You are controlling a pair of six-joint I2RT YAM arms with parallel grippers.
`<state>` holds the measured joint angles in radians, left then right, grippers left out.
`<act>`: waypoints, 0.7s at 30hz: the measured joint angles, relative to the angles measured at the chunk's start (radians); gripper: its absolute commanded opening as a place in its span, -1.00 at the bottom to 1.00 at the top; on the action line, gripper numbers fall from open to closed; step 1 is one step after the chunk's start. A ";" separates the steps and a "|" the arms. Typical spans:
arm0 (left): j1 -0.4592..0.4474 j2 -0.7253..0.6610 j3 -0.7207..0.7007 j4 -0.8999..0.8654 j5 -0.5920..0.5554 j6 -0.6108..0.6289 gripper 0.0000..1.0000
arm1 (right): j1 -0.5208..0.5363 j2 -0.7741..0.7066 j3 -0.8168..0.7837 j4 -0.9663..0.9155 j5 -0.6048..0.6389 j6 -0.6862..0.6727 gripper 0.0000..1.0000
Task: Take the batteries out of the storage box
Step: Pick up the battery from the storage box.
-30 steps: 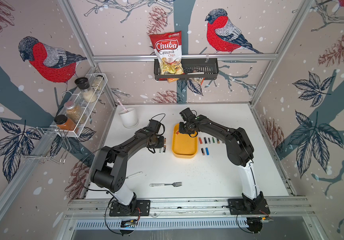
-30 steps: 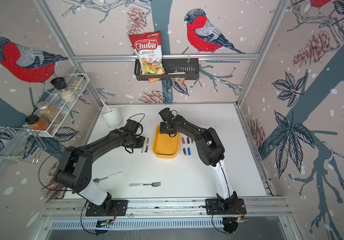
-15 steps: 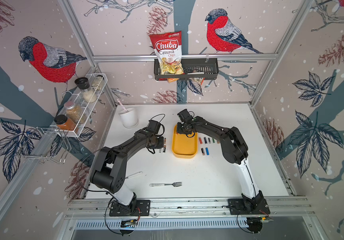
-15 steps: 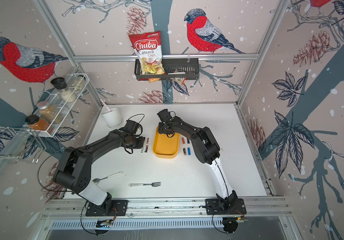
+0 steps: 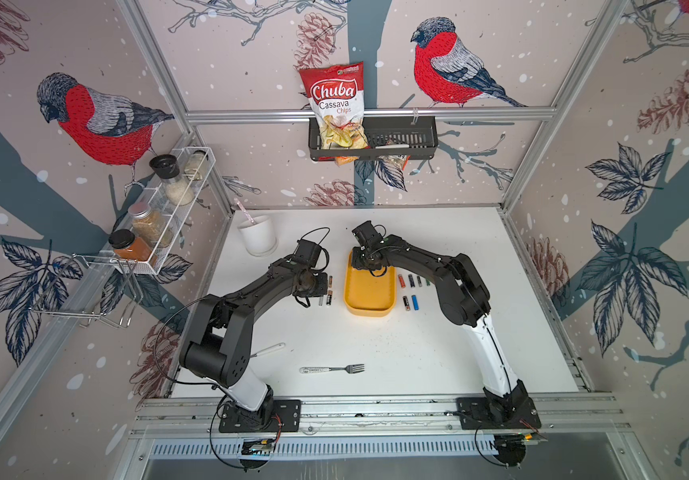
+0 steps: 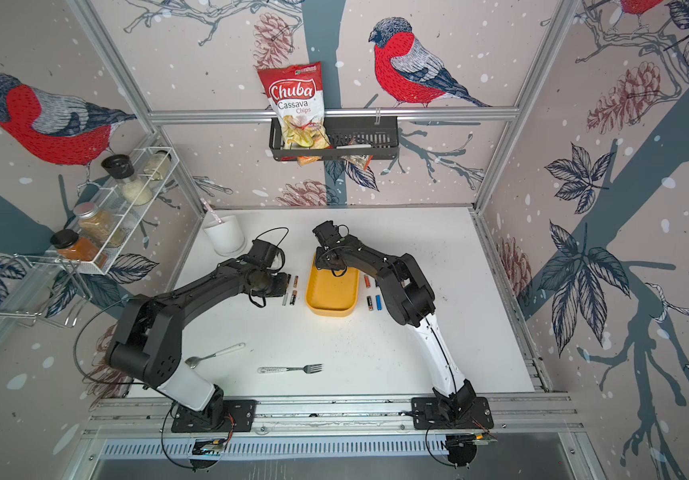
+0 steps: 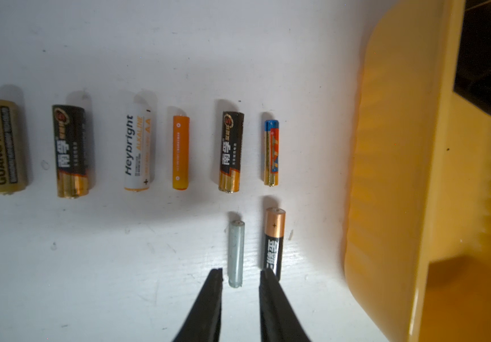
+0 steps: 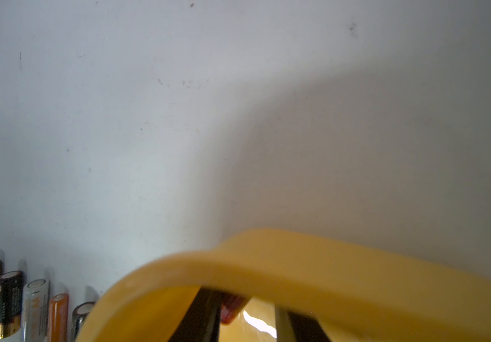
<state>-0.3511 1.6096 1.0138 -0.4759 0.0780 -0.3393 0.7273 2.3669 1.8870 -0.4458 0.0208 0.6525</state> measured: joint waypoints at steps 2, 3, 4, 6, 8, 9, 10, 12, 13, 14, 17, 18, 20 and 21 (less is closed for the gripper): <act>0.000 -0.001 0.000 0.000 0.000 0.000 -0.46 | 0.003 0.009 0.013 -0.004 0.011 -0.005 -0.30; 0.000 -0.002 0.000 0.000 0.000 0.000 -0.46 | 0.005 0.012 0.019 -0.006 0.021 -0.015 -0.30; 0.000 -0.002 0.000 0.000 0.000 0.000 -0.46 | 0.008 0.015 0.023 -0.011 0.028 -0.025 -0.30; 0.000 -0.002 0.000 0.000 0.000 0.000 -0.46 | 0.011 0.017 0.028 -0.018 0.039 -0.028 -0.31; 0.000 -0.002 0.000 0.000 0.000 0.000 -0.46 | 0.015 0.018 0.030 -0.027 0.051 -0.043 -0.33; 0.000 -0.002 0.000 0.000 0.000 0.000 -0.46 | 0.017 0.018 0.031 -0.032 0.058 -0.052 -0.35; 0.000 -0.002 0.000 0.000 0.000 0.001 -0.46 | 0.019 0.018 0.031 -0.035 0.062 -0.052 -0.37; 0.000 -0.002 0.000 0.000 0.000 0.003 -0.46 | 0.023 0.018 0.031 -0.042 0.076 -0.061 -0.41; 0.000 -0.002 0.000 0.000 0.000 0.004 -0.46 | 0.023 0.018 0.031 -0.045 0.079 -0.072 -0.41; 0.000 -0.002 0.000 0.000 0.000 0.004 -0.46 | 0.024 0.018 0.030 -0.047 0.079 -0.077 -0.44; 0.000 -0.002 0.001 0.000 0.000 0.005 -0.46 | 0.024 0.016 0.029 -0.056 0.080 -0.080 -0.49; 0.000 -0.002 0.002 0.000 0.000 0.006 -0.46 | 0.024 0.016 0.030 -0.058 0.080 -0.082 -0.49; 0.000 -0.003 0.002 0.000 0.000 0.006 -0.46 | 0.023 0.014 0.030 -0.065 0.079 -0.094 -0.49; 0.000 -0.003 0.003 0.000 0.000 0.006 -0.46 | 0.023 0.014 0.031 -0.069 0.078 -0.101 -0.49</act>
<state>-0.3511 1.6066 1.0164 -0.4759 0.0784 -0.3332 0.7506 2.3814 1.9182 -0.5144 0.0986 0.5518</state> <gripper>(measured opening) 0.272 0.255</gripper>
